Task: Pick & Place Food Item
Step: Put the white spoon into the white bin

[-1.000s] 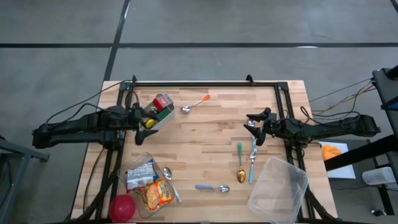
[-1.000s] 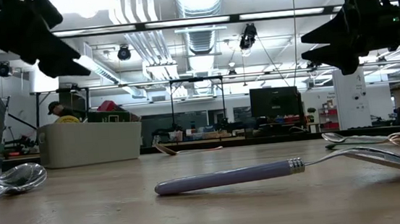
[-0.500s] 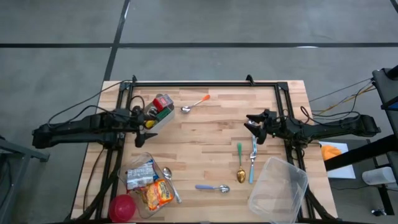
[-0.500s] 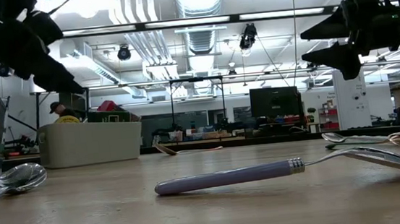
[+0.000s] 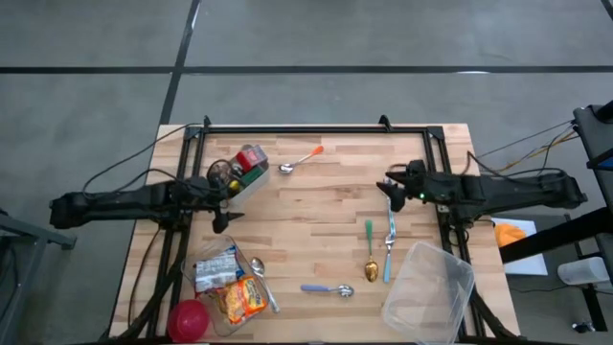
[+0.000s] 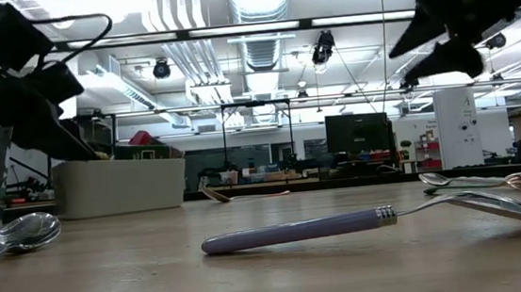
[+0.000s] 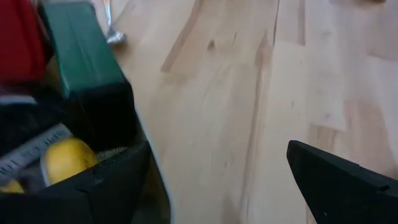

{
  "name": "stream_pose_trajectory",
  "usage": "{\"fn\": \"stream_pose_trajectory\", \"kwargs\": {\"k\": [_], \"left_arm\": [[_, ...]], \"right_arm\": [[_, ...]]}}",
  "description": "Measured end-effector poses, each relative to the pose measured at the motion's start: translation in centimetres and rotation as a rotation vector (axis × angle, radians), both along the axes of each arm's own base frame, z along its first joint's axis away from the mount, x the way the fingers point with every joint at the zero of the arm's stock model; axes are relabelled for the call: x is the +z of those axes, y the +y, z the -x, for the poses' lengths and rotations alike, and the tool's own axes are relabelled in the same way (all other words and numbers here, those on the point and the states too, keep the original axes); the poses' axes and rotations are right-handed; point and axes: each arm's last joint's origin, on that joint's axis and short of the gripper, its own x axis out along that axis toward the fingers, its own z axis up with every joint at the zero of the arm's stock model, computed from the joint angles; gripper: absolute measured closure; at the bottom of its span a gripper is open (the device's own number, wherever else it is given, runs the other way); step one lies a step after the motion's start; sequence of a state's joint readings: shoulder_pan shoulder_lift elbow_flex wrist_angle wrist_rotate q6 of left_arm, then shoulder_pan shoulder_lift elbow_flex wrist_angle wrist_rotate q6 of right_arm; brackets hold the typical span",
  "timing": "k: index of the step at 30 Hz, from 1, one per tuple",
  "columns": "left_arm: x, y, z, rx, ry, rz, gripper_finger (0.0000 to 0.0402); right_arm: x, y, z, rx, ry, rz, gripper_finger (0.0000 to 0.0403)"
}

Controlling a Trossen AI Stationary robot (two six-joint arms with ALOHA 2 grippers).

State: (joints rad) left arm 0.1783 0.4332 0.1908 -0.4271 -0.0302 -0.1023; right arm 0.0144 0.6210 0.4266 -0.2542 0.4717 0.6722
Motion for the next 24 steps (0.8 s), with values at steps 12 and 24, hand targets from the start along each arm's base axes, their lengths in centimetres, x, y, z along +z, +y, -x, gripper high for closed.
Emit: {"fn": "stream_pose_trajectory", "kwargs": {"k": [12,24], "left_arm": [[-1.3,0.1,-0.1,0.009,-0.031,-0.015,0.0018],[-1.4,0.1,-0.1,0.007,-0.03,-0.012,0.0018]], "right_arm": [[2.2,0.2,-5.0,-0.258,0.509,-0.323,0.0126],[-0.6,0.7,-9.4,-0.381,0.813,-0.481,0.0126]]}}
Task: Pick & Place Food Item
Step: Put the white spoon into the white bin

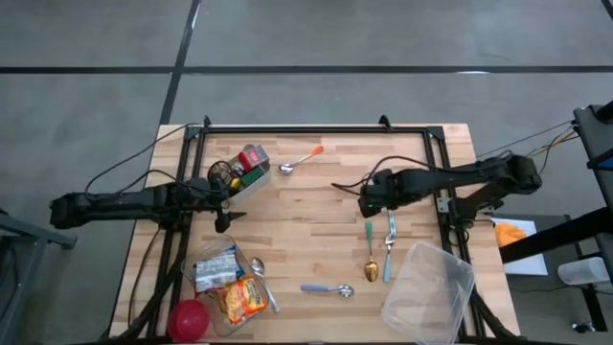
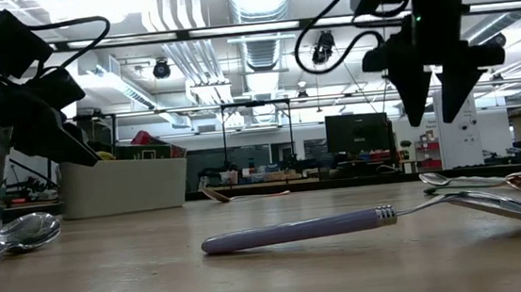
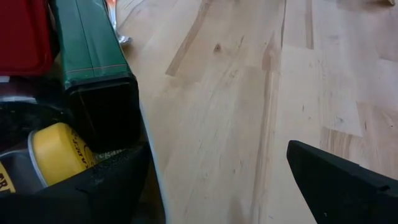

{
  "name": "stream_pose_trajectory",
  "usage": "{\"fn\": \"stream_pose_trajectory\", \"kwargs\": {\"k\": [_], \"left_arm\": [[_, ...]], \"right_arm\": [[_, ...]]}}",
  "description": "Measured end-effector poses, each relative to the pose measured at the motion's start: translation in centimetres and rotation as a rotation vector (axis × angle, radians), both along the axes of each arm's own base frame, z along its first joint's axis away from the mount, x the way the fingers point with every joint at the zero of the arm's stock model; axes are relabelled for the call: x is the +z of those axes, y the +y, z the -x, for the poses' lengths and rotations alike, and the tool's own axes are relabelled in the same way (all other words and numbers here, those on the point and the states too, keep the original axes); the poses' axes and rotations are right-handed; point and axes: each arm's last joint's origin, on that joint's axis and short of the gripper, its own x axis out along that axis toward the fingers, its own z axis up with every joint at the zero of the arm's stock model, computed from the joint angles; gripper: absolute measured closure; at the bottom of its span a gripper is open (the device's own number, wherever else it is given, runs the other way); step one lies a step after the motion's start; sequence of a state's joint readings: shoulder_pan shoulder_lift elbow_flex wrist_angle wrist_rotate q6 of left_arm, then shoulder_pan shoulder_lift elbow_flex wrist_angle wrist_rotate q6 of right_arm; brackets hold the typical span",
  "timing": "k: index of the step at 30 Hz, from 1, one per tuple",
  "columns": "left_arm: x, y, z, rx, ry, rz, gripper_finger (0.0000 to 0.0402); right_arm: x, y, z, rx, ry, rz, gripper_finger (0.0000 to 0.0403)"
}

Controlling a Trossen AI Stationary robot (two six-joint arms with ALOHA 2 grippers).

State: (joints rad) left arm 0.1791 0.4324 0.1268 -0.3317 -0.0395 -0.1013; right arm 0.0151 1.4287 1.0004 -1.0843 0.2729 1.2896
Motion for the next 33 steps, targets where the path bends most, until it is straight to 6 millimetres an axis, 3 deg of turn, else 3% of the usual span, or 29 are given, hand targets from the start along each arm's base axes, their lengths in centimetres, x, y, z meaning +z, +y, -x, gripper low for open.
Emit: {"fn": "stream_pose_trajectory", "kwargs": {"k": [11,20,33], "left_arm": [[0.0,0.0,0.0,-0.002,0.001,0.002,0.0018],[0.0,0.0,0.0,-0.002,0.001,0.002,0.0018],[0.0,0.0,0.0,-0.002,0.002,0.002,0.0018]], "right_arm": [[-3.0,-0.1,0.7,-0.065,0.078,-0.049,0.0126],[-6.9,-1.4,1.9,-0.111,0.04,-0.07,0.0126],[-8.7,-2.3,2.3,-0.125,0.103,-0.053,0.0132]]}}
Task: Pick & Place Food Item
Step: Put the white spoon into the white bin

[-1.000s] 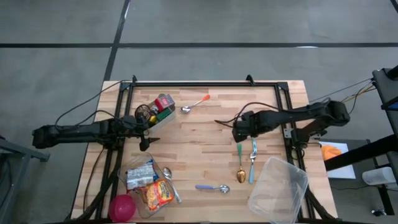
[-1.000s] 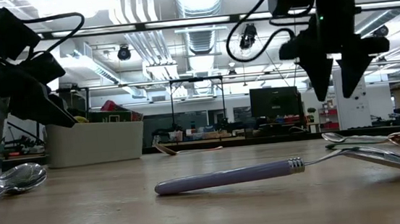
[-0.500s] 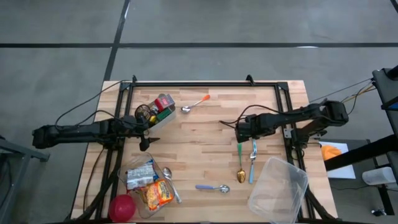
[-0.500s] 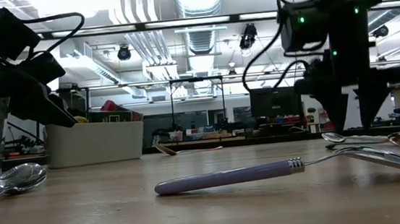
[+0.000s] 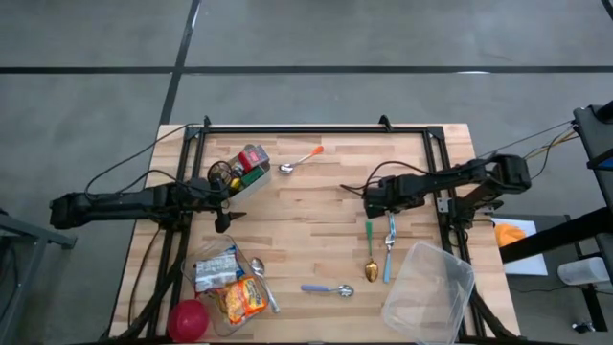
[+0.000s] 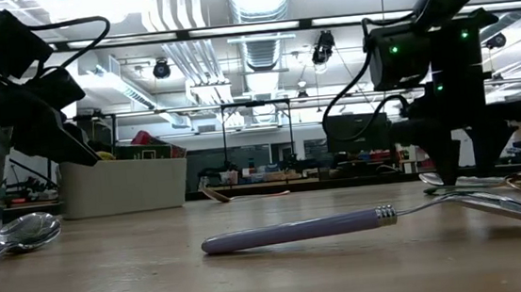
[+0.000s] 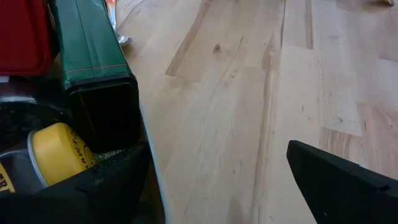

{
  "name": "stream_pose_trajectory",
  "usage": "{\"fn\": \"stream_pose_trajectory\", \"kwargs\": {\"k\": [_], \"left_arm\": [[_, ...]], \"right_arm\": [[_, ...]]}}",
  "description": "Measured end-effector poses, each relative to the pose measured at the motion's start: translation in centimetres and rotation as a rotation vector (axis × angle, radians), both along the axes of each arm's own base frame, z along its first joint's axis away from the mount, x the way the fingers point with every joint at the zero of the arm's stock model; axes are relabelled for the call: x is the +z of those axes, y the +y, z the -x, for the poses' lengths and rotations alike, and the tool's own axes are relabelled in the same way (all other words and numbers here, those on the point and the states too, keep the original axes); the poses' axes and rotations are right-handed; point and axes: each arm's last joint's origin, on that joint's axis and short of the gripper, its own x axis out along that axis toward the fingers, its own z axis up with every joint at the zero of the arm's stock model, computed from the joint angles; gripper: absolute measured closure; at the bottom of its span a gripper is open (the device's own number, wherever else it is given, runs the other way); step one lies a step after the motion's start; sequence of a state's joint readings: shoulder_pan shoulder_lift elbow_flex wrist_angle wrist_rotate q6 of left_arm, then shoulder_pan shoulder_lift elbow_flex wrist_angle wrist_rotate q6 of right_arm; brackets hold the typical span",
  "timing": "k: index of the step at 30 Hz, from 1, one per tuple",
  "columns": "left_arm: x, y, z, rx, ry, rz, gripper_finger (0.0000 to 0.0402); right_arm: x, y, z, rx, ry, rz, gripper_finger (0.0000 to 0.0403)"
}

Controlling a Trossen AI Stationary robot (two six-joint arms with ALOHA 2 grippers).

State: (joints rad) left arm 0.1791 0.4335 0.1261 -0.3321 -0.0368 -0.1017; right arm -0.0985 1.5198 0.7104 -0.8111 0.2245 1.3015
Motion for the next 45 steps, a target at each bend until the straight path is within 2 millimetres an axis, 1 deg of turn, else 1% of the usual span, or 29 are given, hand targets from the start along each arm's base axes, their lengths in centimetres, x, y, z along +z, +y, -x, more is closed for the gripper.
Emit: {"fn": "stream_pose_trajectory", "kwargs": {"k": [3,12,18,21,25,29,32,45], "left_arm": [[0.0,0.0,0.0,0.0,0.0,0.0,0.0018],[0.0,0.0,0.0,0.0,0.0,0.0,0.0018],[-0.01,0.0,0.0,0.0,0.0,0.0,0.0018],[0.0,0.0,0.0,0.0,0.0,0.0,0.0018],[0.0,0.0,0.0,0.0,0.0,0.0,0.0018],[0.0,0.0,0.0,0.0,0.0,0.0,0.0018],[0.0,0.0,0.0,0.0,0.0,0.0,0.0018],[-0.01,0.0,0.0,0.0,0.001,0.0,0.0018]], "right_arm": [[-0.19,-0.02,-0.22,0.001,0.002,0.002,0.0161],[-0.25,-0.04,-0.36,0.03,-0.006,0.004,0.0292],[-0.32,-0.1,-0.42,0.031,-0.008,0.024,0.0355],[-0.33,-0.12,-0.39,0.036,-0.004,0.034,0.0377],[-0.33,-0.14,-0.38,0.049,-0.001,0.037,0.0382],[-0.34,-0.15,-0.39,0.048,-0.002,0.039,0.0361],[-0.32,-0.15,-0.36,0.048,-0.003,0.04,0.0353],[0.06,-0.27,-0.41,0.046,-0.019,0.071,0.035]]}}
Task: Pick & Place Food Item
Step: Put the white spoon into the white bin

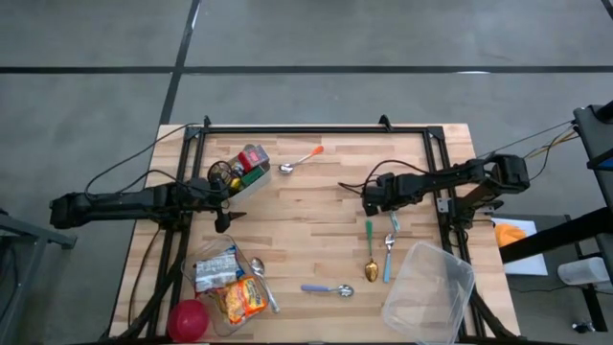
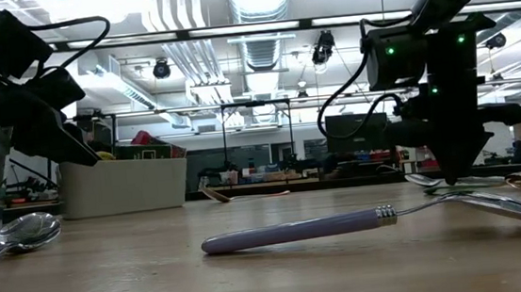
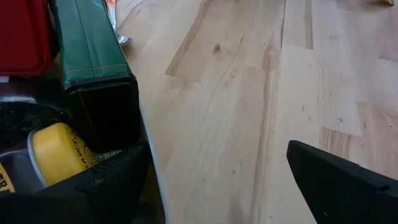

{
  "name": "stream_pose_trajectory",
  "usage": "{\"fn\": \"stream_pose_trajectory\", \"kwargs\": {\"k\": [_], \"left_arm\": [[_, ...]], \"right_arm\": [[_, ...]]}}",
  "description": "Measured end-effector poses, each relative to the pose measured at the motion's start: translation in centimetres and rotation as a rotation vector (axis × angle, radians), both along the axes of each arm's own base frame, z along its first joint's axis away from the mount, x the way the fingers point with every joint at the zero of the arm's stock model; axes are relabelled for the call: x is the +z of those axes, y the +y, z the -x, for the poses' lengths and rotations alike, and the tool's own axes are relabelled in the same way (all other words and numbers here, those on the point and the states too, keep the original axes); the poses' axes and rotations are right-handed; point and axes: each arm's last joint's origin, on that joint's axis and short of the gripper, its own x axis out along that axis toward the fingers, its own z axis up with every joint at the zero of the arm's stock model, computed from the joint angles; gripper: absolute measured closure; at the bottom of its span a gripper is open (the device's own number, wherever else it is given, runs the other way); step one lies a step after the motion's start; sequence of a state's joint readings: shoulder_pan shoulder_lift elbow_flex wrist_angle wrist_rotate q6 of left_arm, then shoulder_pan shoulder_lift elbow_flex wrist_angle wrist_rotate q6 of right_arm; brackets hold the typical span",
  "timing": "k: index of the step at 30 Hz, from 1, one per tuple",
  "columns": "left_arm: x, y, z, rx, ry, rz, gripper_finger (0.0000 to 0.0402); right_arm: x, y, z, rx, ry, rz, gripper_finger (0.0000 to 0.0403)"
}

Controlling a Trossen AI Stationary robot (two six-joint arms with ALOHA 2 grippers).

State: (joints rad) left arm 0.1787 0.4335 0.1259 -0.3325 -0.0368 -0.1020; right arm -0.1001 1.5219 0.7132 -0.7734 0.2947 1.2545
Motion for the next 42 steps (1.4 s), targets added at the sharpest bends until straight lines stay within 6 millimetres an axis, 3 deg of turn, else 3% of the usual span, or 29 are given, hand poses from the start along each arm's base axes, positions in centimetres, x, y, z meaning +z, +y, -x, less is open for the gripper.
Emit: {"fn": "stream_pose_trajectory", "kwargs": {"k": [7,14,33,37,42], "left_arm": [[0.0,0.0,0.0,0.0,0.0,0.0,0.0018],[0.0,0.0,0.0,0.0,0.0,0.0,0.0018],[0.0,0.0,0.0,0.001,0.0,0.0,0.0018],[0.0,0.0,0.0,0.0,0.0,0.0,0.0018],[0.0,0.0,0.0,0.0,0.001,0.0,0.0018]], "right_arm": [[0.0,0.0,0.0,0.002,-0.002,0.0,0.0385],[0.0,0.0,0.0,-0.001,-0.006,-0.002,0.037],[0.1,0.0,-0.1,0.003,-0.007,-0.003,0.0387],[1.2,0.0,-0.5,0.015,-0.012,0.007,0.0388],[4.3,-0.1,-1.7,0.07,-0.037,0.057,0.0388]]}}
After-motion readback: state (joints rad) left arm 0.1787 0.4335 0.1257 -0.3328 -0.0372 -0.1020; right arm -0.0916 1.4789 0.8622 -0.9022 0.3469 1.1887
